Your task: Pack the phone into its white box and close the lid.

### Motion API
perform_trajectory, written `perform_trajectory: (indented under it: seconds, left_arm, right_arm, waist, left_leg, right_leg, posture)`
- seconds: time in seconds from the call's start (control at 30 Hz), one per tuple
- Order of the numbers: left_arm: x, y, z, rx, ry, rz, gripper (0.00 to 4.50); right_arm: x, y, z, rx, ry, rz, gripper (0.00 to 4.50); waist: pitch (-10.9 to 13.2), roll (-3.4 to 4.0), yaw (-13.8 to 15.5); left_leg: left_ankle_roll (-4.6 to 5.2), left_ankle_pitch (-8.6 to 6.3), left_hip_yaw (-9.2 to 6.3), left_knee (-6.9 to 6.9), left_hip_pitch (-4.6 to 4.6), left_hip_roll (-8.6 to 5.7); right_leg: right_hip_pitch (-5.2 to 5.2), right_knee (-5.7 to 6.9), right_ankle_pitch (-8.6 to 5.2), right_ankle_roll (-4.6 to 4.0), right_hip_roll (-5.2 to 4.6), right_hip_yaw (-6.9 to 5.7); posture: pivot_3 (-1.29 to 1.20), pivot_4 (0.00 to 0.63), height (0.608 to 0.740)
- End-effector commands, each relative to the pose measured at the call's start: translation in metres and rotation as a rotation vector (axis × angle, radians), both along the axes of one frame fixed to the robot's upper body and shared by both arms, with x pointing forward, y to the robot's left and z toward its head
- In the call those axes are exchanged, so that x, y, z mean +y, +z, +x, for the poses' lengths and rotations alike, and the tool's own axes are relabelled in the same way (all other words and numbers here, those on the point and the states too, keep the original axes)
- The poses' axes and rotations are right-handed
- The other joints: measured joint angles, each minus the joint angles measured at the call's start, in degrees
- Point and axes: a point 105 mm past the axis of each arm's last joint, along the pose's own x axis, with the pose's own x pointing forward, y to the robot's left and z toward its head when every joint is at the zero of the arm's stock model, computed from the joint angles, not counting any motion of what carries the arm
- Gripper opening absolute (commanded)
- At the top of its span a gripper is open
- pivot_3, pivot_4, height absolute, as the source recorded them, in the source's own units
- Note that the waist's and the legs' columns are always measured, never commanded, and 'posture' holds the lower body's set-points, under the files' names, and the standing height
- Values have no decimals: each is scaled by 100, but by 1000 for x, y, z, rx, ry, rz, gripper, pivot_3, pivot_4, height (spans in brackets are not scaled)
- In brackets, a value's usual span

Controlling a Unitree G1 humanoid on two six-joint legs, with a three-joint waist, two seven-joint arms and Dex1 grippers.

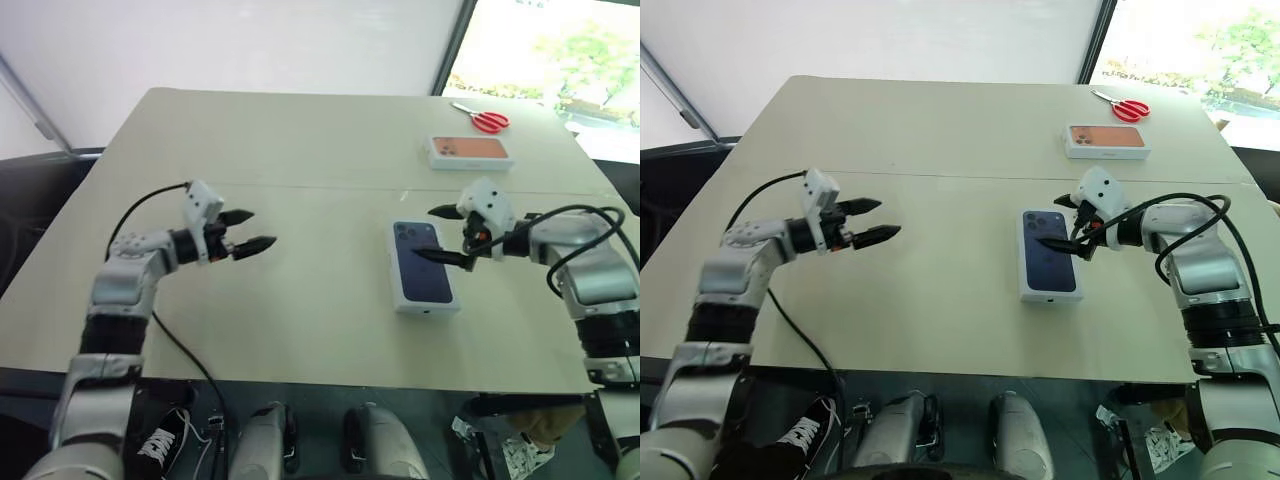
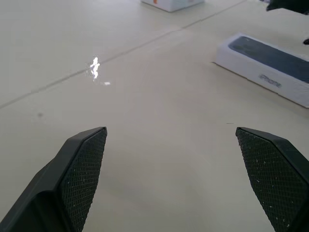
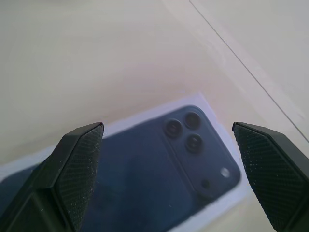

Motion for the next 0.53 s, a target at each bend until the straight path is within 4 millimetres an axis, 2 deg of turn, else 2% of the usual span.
perform_trajectory:
  seconds: [0.03, 0.17, 0.37, 0.53]
  left_arm:
    - [11, 19, -14, -81, 34, 2, 4500]
    - [31, 18, -35, -78, 87, 12, 4500]
    - [53, 19, -55, -78, 173, 26, 4500]
    - [65, 13, -66, -62, 211, 34, 4500]
  right_arm:
    - [-11, 12, -2, -42, 2, 25, 4457]
    - [-28, 16, -8, -39, -16, 46, 4457]
    - [-66, 12, -28, -12, -86, 0, 4457]
    - [-76, 9, -41, 11, -120, 5, 4457]
  waist:
    - [1, 1, 15]
    - [1, 2, 8]
    - [2, 6, 3]
    - [-1, 12, -12]
  left_leg:
    - [-1, -1, 0, 0, 0, -1]
    - [-12, -10, 0, -1, 0, -3]
    - [-7, -18, 1, -23, 5, -3]
    - [-21, -8, 4, -67, 26, -4]
  right_leg:
    - [0, 0, -1, -1, -3, 0]
    - [1, -3, -9, -17, -7, 0]
    - [-2, -10, -9, -22, -7, 0]
    - [3, -35, -1, -41, -7, 2]
  posture:
    - [0, 150, 740]
    - [0, 150, 740]
    - [0, 150, 740]
    - [0, 150, 740]
